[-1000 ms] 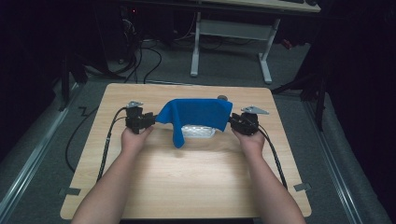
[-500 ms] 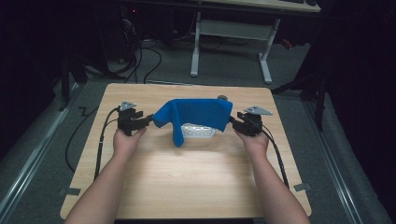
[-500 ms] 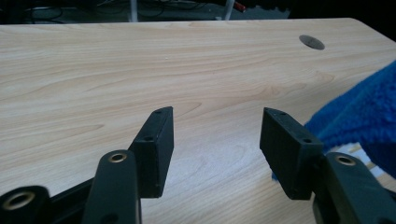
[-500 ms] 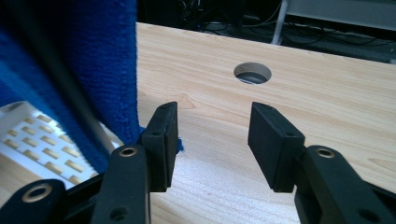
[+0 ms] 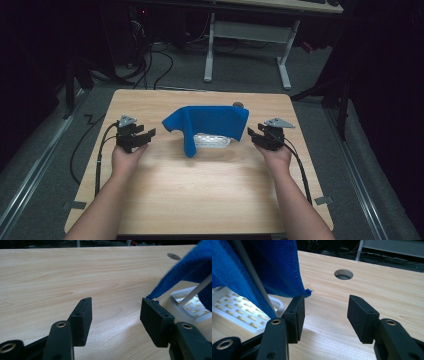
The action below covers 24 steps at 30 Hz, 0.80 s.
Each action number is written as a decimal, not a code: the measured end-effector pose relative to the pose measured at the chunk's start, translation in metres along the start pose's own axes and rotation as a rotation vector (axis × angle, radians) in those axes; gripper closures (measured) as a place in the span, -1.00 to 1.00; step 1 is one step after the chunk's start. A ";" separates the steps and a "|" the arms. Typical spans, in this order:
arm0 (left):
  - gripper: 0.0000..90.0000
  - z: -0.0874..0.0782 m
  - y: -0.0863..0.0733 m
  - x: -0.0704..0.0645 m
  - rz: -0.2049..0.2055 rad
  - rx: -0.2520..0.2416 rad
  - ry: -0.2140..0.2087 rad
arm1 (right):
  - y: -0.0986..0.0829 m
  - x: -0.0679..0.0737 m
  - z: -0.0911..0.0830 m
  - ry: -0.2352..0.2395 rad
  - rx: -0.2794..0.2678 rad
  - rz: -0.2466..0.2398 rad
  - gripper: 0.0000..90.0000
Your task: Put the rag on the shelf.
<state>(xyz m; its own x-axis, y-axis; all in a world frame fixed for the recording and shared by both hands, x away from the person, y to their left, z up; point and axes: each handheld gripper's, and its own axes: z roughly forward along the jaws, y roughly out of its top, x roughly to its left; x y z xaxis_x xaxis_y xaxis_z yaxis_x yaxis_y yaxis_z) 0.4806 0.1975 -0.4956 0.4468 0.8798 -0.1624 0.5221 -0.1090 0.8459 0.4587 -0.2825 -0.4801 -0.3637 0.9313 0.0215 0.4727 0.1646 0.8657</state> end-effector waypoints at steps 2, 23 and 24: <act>-0.03 -0.002 -0.001 0.000 -0.003 -0.001 -0.001 | -0.001 0.000 -0.002 0.002 -0.014 -0.003 0.08; -0.03 -0.055 -0.040 -0.031 0.072 0.005 -0.056 | -0.018 0.027 -0.051 0.016 -0.051 -0.084 -0.07; -0.04 -0.058 -0.043 -0.034 0.076 0.008 -0.061 | -0.020 0.032 -0.055 0.020 -0.043 -0.085 -0.09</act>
<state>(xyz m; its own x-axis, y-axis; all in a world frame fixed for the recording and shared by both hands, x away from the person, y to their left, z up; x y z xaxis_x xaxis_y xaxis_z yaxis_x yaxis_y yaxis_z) 0.4008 0.1988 -0.4964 0.5288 0.8389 -0.1293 0.4909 -0.1779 0.8529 0.3933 -0.2745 -0.4694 -0.4174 0.9077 -0.0436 0.4049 0.2288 0.8853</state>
